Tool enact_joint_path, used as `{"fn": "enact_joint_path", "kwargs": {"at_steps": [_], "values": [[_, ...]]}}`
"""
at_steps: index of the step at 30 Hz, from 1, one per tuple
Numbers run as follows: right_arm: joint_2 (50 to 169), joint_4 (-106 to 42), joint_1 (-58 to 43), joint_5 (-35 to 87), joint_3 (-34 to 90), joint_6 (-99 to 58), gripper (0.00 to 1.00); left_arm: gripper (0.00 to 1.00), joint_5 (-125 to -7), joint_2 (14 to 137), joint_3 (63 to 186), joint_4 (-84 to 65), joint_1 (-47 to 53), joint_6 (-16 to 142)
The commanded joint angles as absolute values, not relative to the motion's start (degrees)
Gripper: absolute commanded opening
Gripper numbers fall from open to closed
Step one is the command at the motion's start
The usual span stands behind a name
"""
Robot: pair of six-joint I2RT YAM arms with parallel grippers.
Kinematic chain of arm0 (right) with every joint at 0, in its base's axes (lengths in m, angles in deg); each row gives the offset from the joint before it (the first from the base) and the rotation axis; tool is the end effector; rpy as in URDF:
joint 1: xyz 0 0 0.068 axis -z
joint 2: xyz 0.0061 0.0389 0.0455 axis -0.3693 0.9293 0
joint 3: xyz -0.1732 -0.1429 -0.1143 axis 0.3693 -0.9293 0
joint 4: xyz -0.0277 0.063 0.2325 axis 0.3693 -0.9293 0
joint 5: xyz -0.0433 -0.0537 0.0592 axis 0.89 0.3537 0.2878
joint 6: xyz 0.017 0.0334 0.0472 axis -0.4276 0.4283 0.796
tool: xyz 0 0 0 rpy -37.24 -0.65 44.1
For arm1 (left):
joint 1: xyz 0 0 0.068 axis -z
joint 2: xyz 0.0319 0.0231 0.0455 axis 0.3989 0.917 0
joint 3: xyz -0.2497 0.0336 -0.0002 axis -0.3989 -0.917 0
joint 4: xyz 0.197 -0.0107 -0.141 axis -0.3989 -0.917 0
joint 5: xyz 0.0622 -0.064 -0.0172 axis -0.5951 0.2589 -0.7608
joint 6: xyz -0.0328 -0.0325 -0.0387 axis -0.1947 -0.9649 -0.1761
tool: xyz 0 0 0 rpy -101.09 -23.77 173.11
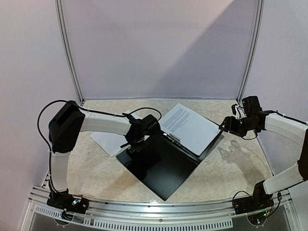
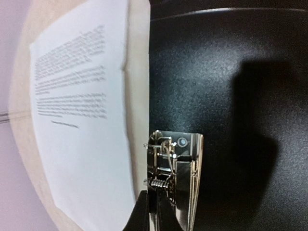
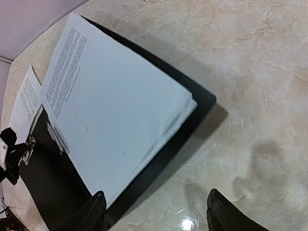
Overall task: Put the files into the folder
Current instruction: Move the folder with files to the center of the board.
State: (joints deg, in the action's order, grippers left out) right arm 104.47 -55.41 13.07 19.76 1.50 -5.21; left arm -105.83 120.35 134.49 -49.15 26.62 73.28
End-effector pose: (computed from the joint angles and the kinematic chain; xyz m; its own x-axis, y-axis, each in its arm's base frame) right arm 0.2581 0.0498 0.2072 -0.8290 0.2439 -0.5033 0.0198 0.9121 0.4095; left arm 0.2642 -0.2798 0.1228 -0.6353 0.7257 -0.2640 0.5533 0.6662 0.5000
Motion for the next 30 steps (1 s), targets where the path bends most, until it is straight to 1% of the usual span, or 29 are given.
{"fn": "enact_joint_path", "kwargs": {"at_steps": [1, 5, 13, 16, 17, 18, 20, 22, 23, 24, 26, 28, 30], "values": [[104.7, -54.4, 13.1, 17.8, 0.5, -5.4, 0.71, 0.0, -116.7, 123.8, 143.0, -49.7, 24.8, 79.8], [105.0, -54.6, 13.1, 18.3, 0.6, -5.6, 0.71, 0.0, -117.0, 124.0, 150.8, -51.4, 24.7, 81.8], [106.0, -53.2, 13.1, 19.0, 0.1, -4.9, 0.72, 0.07, -111.1, 121.5, 155.7, -51.9, 24.1, 81.4], [107.7, -52.1, 13.2, 16.7, -0.8, -4.1, 0.72, 0.17, -108.3, 121.7, 157.6, -51.5, 23.7, 79.9], [108.0, -51.6, 13.2, 15.8, -1.5, -3.7, 0.72, 0.22, -107.2, 121.9, 158.3, -51.6, 23.6, 79.5], [108.2, -51.2, 13.1, 15.1, -2.1, -3.3, 0.72, 0.25, -106.0, 122.2, 159.0, -52.0, 23.5, 79.3], [108.3, -50.6, 13.2, 14.2, -3.1, -2.7, 0.73, 0.27, -104.8, 122.9, 160.3, -53.4, 23.3, 78.8], [107.8, -50.3, 13.1, 13.9, -4.0, -2.4, 0.73, 0.32, -105.4, 123.4, 161.2, -53.9, 22.7, 77.7], [107.6, -50.1, 13.1, 13.7, -4.3, -2.4, 0.73, 0.38, -105.8, 123.6, 161.7, -53.5, 22.2, 76.9], [107.5, -50.1, 13.1, 13.5, -4.6, -2.3, 0.72, 0.49, -106.2, 123.8, 162.1, -52.8, 21.5, 75.2], [107.5, -49.9, 13.1, 12.4, -5.1, -1.9, 0.73, 0.67, -103.8, 124.0, 162.9, -49.4, 19.2, 71.4], [107.6, -48.5, 13.1, 10.6, -6.3, -0.9, 0.73, 0.74, -97.4, 124.6, 163.9, -44.7, 16.2, 66.9], [107.7, -47.0, 12.8, 8.9, -7.7, 0.8, 0.73, 0.77, -89.9, 127.3, 166.8, -41.1, 12.9, 62.1]]}}
